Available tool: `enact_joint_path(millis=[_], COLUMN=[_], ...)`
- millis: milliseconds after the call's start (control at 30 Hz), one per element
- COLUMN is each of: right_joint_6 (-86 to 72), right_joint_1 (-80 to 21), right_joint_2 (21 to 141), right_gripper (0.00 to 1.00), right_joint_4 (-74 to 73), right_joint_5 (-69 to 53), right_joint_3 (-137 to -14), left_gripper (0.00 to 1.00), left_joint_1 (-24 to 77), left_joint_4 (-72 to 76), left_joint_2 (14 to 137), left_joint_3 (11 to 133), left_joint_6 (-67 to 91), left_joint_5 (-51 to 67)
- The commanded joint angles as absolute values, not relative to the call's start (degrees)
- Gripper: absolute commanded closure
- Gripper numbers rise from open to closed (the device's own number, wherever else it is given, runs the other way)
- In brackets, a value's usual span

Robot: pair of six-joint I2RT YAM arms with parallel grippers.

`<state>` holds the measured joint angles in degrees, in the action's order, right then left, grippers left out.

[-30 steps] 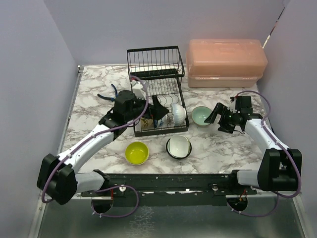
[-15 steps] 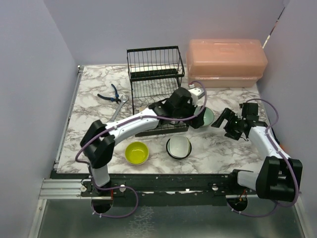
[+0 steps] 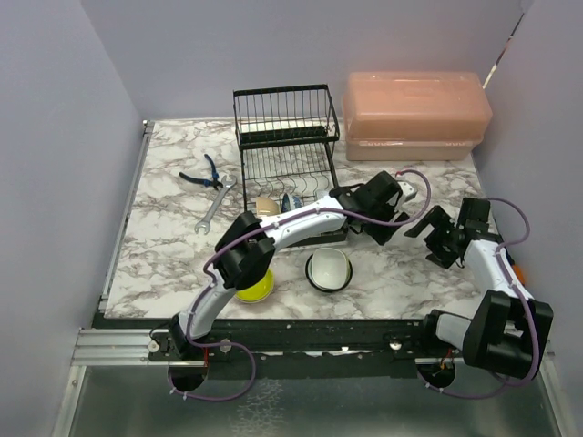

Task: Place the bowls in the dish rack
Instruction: Pick up the bowl from the center of the board.

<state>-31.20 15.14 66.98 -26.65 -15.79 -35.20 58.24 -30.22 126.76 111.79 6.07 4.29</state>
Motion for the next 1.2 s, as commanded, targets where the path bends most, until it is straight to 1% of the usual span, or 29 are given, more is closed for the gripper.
enact_joint_path(millis=[0,133,333,433,500,767,900,1167], right_joint_6=[-31.8,-30.4,-29.7,-29.5,-29.6,-29.2,-28.6,-27.5], right_joint_1=[17.1,17.3,17.4,17.4,17.4,17.5,17.5,17.4], right_joint_2=[67.2,68.5,69.0,68.7,68.2,67.1,66.3,64.8], right_gripper=[0.00,0.00,0.00,0.00,0.00,0.00,0.00,0.00], right_joint_4=[-26.7,-27.3,-27.2,-27.3,-26.9,-27.5,-28.1,-27.2], right_joint_5=[-15.6,-16.7,-18.4,-18.9,-19.1,-20.0,-21.2,-26.2], right_joint_3=[-34.6,-36.1,-36.7,-37.0,-36.9,-37.7,-38.1,-38.6], left_gripper=[0.26,0.31,0.45,0.60,0.68,0.90,1.00,1.00], left_joint_1=[58.5,58.8,59.2,59.6,59.8,60.3,60.4,60.2], left_joint_4=[-34.0,-34.0,-34.1,-34.0,-33.9,-33.9,-33.5,-30.4], left_joint_2=[131.0,133.9,136.2,135.8,135.5,134.7,133.6,129.4], left_joint_3=[115.9,118.2,120.3,120.7,120.9,121.5,122.0,121.0], left_joint_6=[2.9,2.1,0.6,0.3,0.3,-1.5,-0.6,2.4], left_joint_5=[1.3,0.4,-0.8,-0.5,-0.8,-0.1,2.4,5.2])
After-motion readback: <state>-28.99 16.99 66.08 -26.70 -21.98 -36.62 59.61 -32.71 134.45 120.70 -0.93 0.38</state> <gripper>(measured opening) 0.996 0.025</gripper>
